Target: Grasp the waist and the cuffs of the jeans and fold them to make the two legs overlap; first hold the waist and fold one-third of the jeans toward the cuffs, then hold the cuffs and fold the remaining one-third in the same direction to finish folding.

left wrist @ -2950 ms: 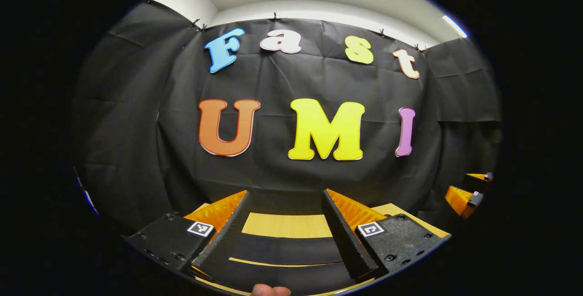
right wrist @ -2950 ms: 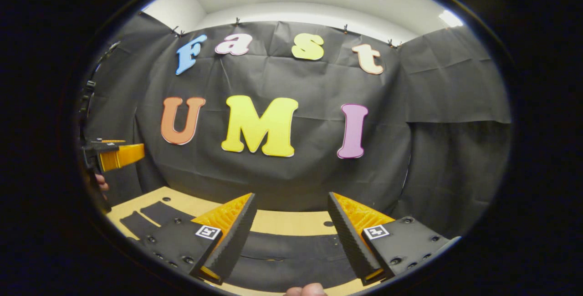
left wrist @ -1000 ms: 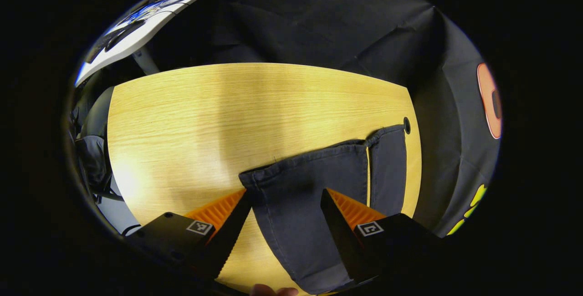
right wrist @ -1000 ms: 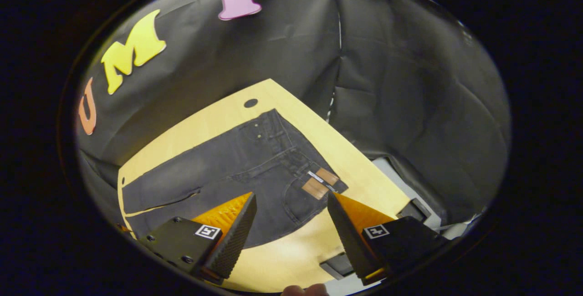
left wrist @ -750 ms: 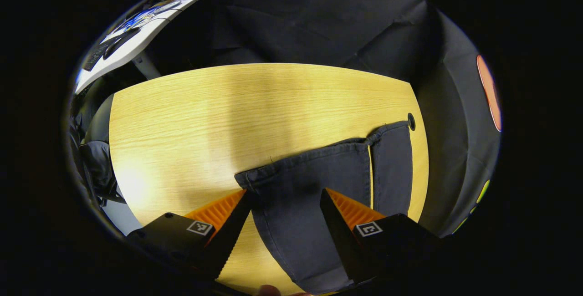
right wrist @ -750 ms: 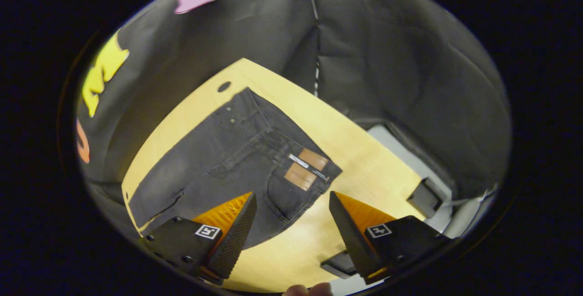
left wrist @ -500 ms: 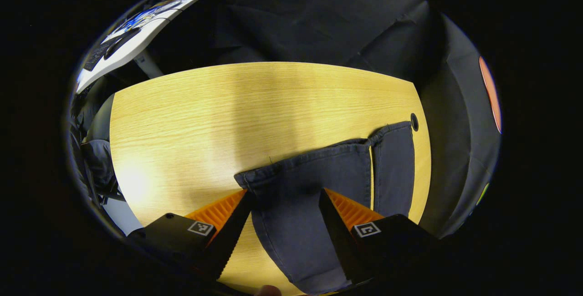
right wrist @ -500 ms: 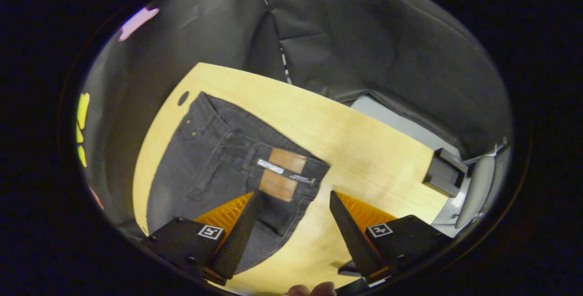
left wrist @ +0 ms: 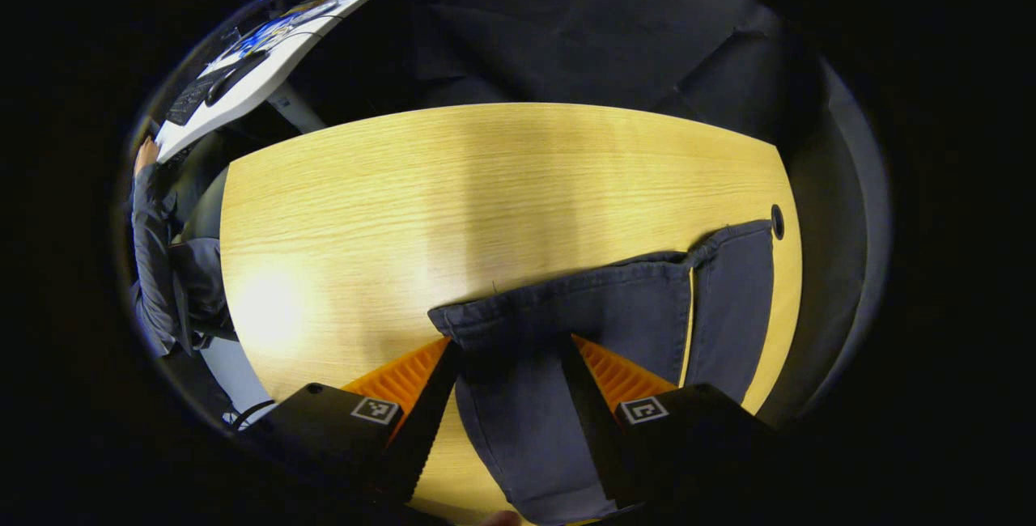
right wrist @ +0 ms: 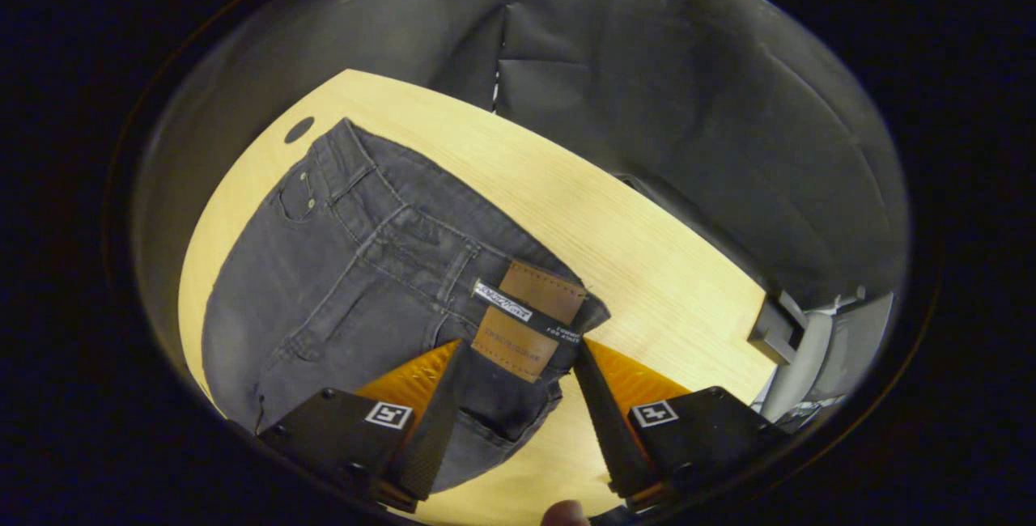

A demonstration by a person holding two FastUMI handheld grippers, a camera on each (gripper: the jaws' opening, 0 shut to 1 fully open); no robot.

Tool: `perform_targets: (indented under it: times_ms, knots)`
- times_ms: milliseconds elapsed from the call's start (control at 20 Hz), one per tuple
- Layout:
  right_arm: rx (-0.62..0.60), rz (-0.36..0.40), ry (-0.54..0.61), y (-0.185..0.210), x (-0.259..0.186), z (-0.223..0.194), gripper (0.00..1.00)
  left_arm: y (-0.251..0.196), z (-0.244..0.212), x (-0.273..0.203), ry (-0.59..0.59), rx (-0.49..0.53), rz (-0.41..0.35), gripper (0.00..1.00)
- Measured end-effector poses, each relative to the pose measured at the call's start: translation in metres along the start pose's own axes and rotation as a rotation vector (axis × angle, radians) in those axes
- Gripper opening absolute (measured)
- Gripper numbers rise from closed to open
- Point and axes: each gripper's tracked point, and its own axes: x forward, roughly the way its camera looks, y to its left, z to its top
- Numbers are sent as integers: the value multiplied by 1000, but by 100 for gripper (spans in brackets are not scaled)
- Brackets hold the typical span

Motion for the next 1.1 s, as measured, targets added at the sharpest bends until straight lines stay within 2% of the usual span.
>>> perform_targets:
  times_ms: [50, 150, 200, 250, 300, 350, 400, 450, 550, 700, 750, 800, 900, 1100]
  knots:
    - [-3, 7, -6, -2, 1, 0, 78, 4, 1, 2, -5, -11, 7, 78]
    - [33, 52, 9, -2, 4, 2, 63, 9, 3, 3, -6, -48, 5, 75]
    - [65, 100, 23, 0, 7, 2, 51, 11, 3, 3, -2, -66, -5, 61]
    - [102, 156, 33, 3, 7, 4, 48, 12, 3, 1, 8, -87, -22, 50]
    - [149, 216, 62, 5, 4, 1, 37, 14, 3, 1, 18, -105, -43, 44]
    - [191, 263, 69, 7, 4, 3, 25, 13, 3, 0, 28, -125, -78, 35]
    - [224, 286, 94, 8, 4, -2, 18, 7, 4, 2, 40, -148, -132, 40]
    - [238, 301, 100, 10, 2, 0, 12, 4, 4, 1, 44, -180, -169, 24]
    - [230, 302, 100, 8, 0, 0, 4, -4, 5, -4, 57, -223, -237, 13]
    - [222, 323, 90, 11, -13, 2, 4, -8, 5, -16, 53, -217, -300, 6]
    - [237, 342, 91, 16, -21, 5, 0, -12, 4, -22, 49, -206, -322, 5]
    - [253, 364, 96, 20, -28, 7, 4, -18, 5, -31, 47, -210, -346, 0]
    - [286, 405, 114, 25, -39, 9, 4, -27, 5, -49, 67, -278, -365, 4]
    - [369, 484, 176, 46, -70, 22, 0, -30, 8, -70, 92, -330, -285, 4]
